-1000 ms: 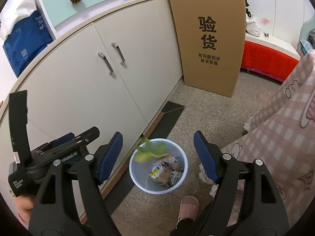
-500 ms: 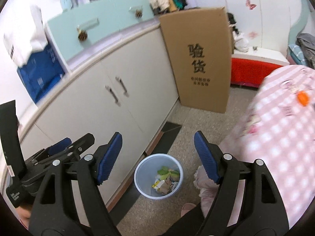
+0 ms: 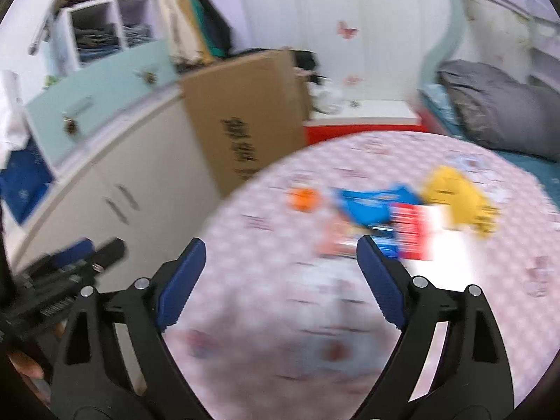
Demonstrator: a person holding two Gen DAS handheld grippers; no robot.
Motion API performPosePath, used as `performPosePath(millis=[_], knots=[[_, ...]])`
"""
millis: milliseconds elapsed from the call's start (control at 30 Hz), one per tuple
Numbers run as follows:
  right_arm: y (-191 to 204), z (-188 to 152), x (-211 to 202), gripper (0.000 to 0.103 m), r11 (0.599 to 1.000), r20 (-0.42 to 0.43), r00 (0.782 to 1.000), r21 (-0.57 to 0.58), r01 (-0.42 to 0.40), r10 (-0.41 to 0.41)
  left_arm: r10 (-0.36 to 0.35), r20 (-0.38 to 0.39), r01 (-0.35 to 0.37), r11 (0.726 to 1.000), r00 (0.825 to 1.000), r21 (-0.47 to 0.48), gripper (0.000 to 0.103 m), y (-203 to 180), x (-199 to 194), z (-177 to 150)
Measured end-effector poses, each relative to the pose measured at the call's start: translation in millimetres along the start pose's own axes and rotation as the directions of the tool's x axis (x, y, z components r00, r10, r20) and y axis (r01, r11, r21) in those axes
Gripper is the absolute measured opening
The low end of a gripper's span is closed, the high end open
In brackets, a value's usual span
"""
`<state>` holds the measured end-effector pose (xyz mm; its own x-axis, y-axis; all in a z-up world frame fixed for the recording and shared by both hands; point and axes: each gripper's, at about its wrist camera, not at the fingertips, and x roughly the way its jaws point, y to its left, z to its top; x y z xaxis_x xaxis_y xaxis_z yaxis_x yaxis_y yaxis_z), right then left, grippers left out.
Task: Collect trash
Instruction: 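Carry the tube and plush to the wastebasket and open both tools, then move both tools back over the trash on the table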
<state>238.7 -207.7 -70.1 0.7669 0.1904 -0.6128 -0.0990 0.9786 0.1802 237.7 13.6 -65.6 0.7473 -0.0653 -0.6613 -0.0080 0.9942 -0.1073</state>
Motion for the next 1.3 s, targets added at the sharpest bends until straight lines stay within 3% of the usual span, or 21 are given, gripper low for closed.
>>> performPosePath(millis=[167,300,467,533,767,833,1067,1167,1200,1267,1300], knots=[[-56.0,-17.2,2.2,0.089,0.987,-0.06,0.986,-0.054,0.151,-0.154,-0.046,-0.031,0.049,0.994,0.998,0.093,0.08,-62.5,12.2,-7.6],[-74.1,-24.8,19.3,0.088,0.985,-0.125,0.981,-0.102,0.138,-0.151,-0.063,-0.059,0.07,0.989,0.996,0.128,0.08,-87.2,23.1,-11.1],[-77.6,-25.6,36.6,0.066,0.977,-0.166,0.971,-0.155,0.145,-0.17,-0.073,-0.09,0.086,0.985,0.993,0.148,0.08,-109.5,37.1,-10.8],[-83.2,-23.4,35.6,0.051,0.975,-0.154,0.971,-0.157,0.159,-0.184,-0.082,-0.096,0.095,0.985,0.992,0.143,0.08,-117.5,42.7,-8.8],[-108.0,-19.6,21.2,0.046,0.989,-0.112,0.985,-0.084,0.121,-0.13,-0.135,-0.129,0.157,0.971,0.982,0.178,0.08,-149.4,64.9,-5.2],[-112.9,-16.6,11.7,0.043,0.992,-0.08,0.99,-0.059,0.115,-0.12,-0.173,-0.158,0.2,0.964,0.972,0.177,0.08,-159.0,77.0,-4.8],[-127.0,-7.8,-0.4,0.037,0.997,-0.042,0.997,0.015,0.069,-0.069,-0.163,-0.177,0.199,0.957,0.971,0.211,0.08,-191.7,105.4,0.2],[-126.4,-7.6,-0.5,0.037,0.998,-0.036,0.997,0.017,0.067,-0.066,-0.18,-0.204,0.22,0.956,0.962,0.192,0.08,-199.5,115.1,2.7],[-125.7,-7.7,-0.3,0.037,0.997,-0.035,0.997,0.017,0.069,-0.068,-0.186,-0.216,0.228,0.956,0.958,0.187,0.078,-201.7,118.3,2.6],[-125.4,-7.1,-1.0,0.035,0.997,-0.03,0.997,0.017,0.076,-0.076,-0.198,-0.243,0.244,0.954,0.95,0.175,0.058,-202.2,123.4,1.2],[-125.5,-6.7,-2.4,0.034,0.996,-0.023,0.996,0.02,0.086,-0.085,-0.231,-0.248,0.272,0.951,0.941,0.144,0.054,-199.7,123.3,1.4]])
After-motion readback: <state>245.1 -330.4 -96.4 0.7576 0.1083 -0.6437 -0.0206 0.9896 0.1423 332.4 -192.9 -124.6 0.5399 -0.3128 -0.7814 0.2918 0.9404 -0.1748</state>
